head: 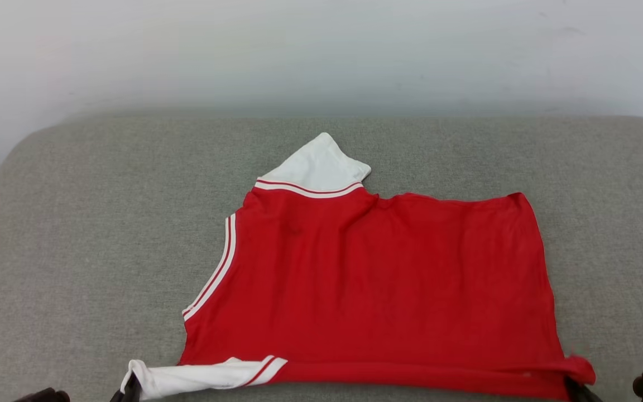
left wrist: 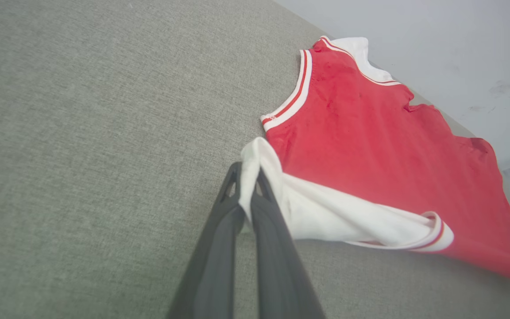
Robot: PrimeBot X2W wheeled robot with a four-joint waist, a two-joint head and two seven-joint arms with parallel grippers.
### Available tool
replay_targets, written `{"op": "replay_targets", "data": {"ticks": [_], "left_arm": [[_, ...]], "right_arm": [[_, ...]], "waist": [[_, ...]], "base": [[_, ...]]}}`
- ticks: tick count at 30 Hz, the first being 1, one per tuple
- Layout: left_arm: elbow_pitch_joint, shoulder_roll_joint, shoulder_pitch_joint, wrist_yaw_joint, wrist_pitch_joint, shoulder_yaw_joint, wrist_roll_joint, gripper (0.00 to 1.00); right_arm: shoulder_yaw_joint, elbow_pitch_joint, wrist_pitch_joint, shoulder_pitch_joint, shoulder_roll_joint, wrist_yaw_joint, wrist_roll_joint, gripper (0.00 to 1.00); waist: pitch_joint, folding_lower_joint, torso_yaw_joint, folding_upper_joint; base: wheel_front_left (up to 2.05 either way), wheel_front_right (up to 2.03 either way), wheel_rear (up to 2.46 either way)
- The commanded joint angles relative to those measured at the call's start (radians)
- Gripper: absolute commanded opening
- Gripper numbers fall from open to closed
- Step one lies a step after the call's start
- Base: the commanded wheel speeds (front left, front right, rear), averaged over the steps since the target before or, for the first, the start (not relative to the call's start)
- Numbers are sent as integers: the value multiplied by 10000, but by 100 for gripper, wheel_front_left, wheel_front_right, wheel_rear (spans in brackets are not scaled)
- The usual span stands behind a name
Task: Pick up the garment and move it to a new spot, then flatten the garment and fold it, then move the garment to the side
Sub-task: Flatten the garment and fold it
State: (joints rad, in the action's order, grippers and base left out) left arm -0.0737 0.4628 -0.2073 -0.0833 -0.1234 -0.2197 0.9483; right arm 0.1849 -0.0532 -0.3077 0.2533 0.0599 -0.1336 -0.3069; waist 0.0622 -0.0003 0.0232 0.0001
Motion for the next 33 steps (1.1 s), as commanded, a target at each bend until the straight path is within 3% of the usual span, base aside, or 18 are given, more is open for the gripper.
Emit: {"op": "replay_targets", "data": {"ticks": [1,6,12,22,33], "left_arm": [[201,173,-244,-211,55,158,69,0],[895,411,-116,-366,266,192,-71,0],[1017,518,1103,-105,685,-214,-327,0],[-377,58,3073,647,832,-962,-665,0],[-2175,-427,4219,1334,536,-1358,-764,0]], "right_arm": [[153,-176,-166,259,24,53,119,0],[45,-644,-524,213,-32,50,290,0],[-299,-734,-1084,-741,144,39,646,0],[-888,84,-1335,-2424,594,36,909,0],[-1372,1659,-415,-3527,841,34,954,0]], "waist": [[-54,3,20,-1],[39,3,-15,-1],[594,3,-139,-1],[1428,3,-322,-1],[1948,3,-365,-1]], "base": [[0,0,0],[0,0,0],[0,0,0],[0,0,0],[0,0,0]]}}
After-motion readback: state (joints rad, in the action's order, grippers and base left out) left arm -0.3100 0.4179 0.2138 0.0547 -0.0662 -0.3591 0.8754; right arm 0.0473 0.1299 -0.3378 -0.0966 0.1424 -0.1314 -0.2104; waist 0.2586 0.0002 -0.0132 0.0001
